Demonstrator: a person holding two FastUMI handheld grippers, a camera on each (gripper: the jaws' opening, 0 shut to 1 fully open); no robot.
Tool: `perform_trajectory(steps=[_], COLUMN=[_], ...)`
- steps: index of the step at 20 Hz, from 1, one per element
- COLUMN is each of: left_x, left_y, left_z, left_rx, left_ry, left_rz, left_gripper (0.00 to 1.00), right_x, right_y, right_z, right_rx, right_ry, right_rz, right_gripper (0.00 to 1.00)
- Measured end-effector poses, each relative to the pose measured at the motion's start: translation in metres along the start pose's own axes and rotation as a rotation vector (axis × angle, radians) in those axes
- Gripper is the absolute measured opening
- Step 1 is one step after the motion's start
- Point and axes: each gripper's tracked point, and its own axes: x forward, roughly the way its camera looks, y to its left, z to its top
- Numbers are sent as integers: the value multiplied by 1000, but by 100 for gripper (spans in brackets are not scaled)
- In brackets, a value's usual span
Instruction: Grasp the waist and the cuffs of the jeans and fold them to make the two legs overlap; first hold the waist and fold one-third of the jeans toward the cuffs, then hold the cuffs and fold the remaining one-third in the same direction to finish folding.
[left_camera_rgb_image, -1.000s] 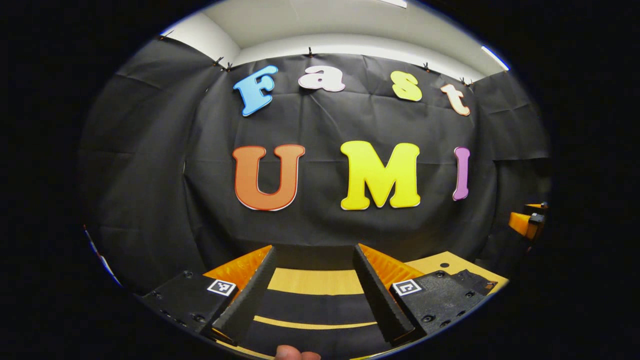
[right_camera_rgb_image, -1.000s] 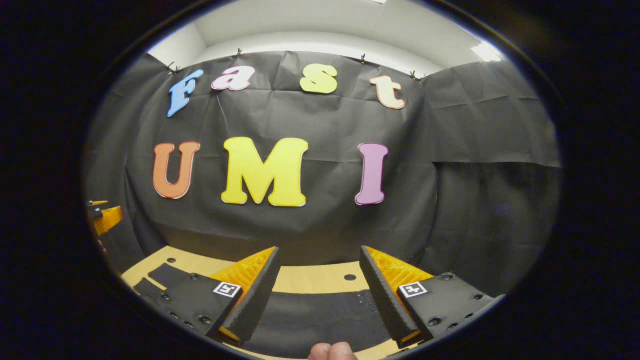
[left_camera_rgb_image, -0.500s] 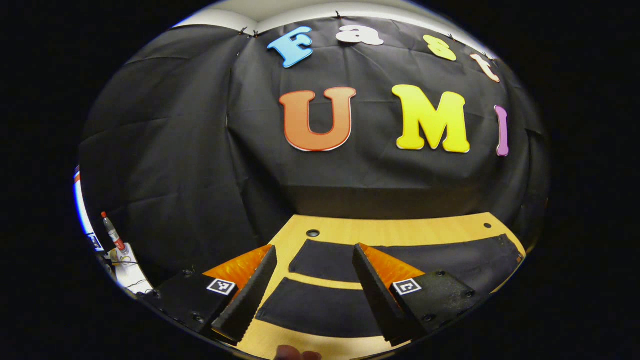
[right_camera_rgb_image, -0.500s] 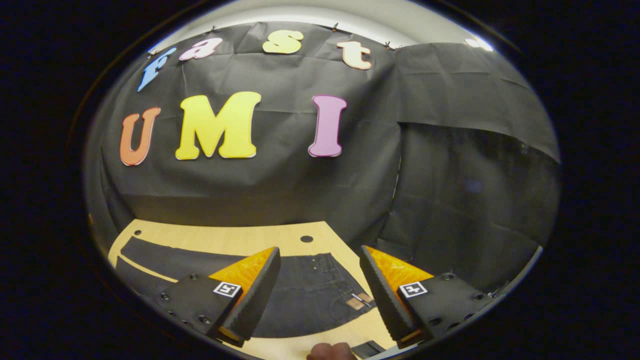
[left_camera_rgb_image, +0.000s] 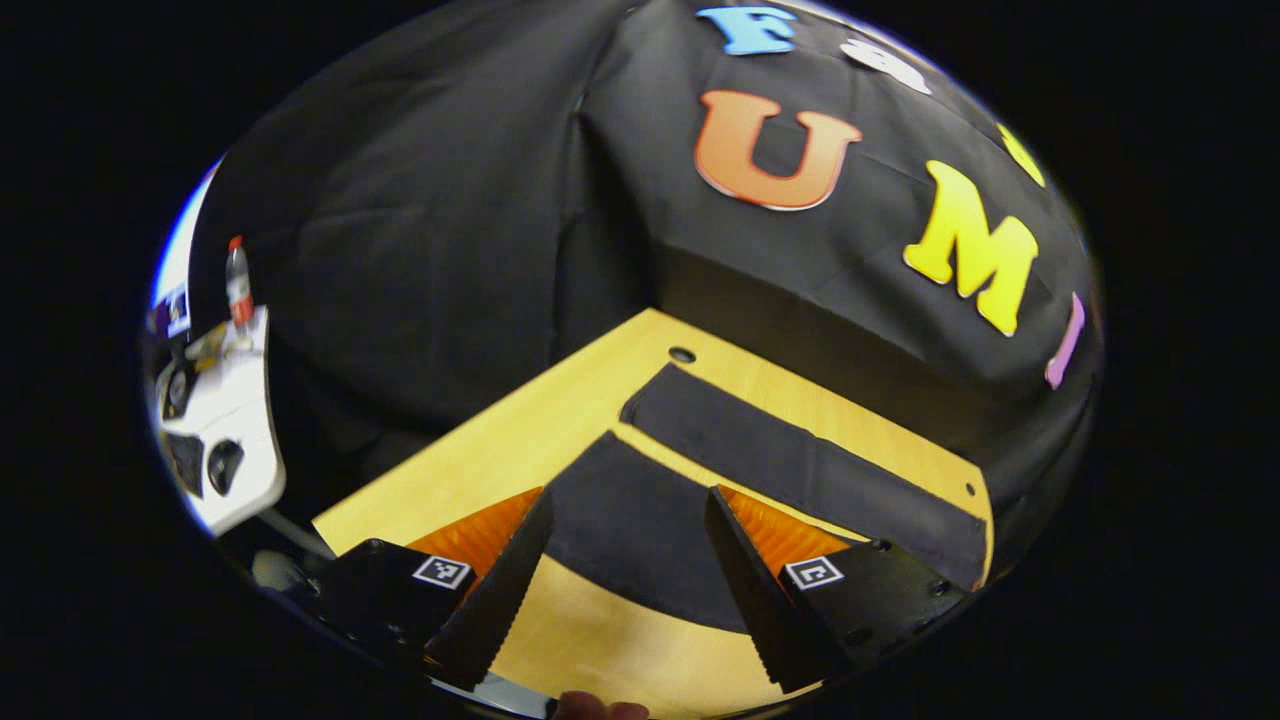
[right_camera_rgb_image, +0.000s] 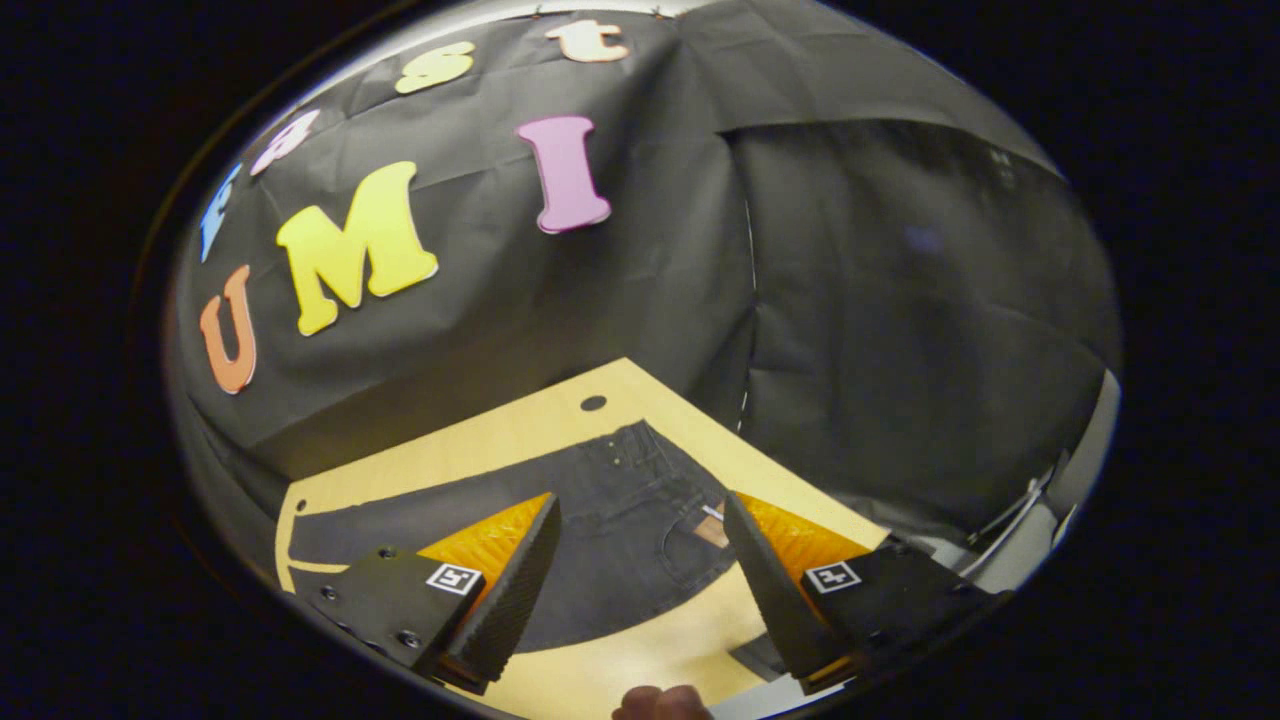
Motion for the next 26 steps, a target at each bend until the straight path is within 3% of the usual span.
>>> perform_trajectory(steps=[3,5,6,9,12,19,23,24,26], left_x=[9,21,26,39,49,82,94,95,101], left_y=[9,19,25,36,45,41,29,29,27], left_z=[-22,-30,-35,-48,-50,-40,-33,-34,-34], left_rx=[-291,-459,-535,-722,-776,-764,-797,-811,-833], left_ry=[97,139,155,206,228,218,210,211,214], left_rz=[2,11,18,56,79,71,22,24,25], left_gripper=[99,99,99,99,98,99,94,91,82], right_x=[7,12,14,21,35,63,98,103,114], right_y=[-17,-23,-26,-29,-34,-46,-45,-46,-46], right_z=[-26,-44,-51,-71,-88,-110,-121,-120,-119], right_rx=[91,159,199,330,437,547,643,658,654], right_ry=[83,143,171,252,306,379,403,403,398], right_rz=[6,15,16,23,2,-37,-59,-68,-78], right_gripper=[100,94,98,98,98,98,98,92,92])
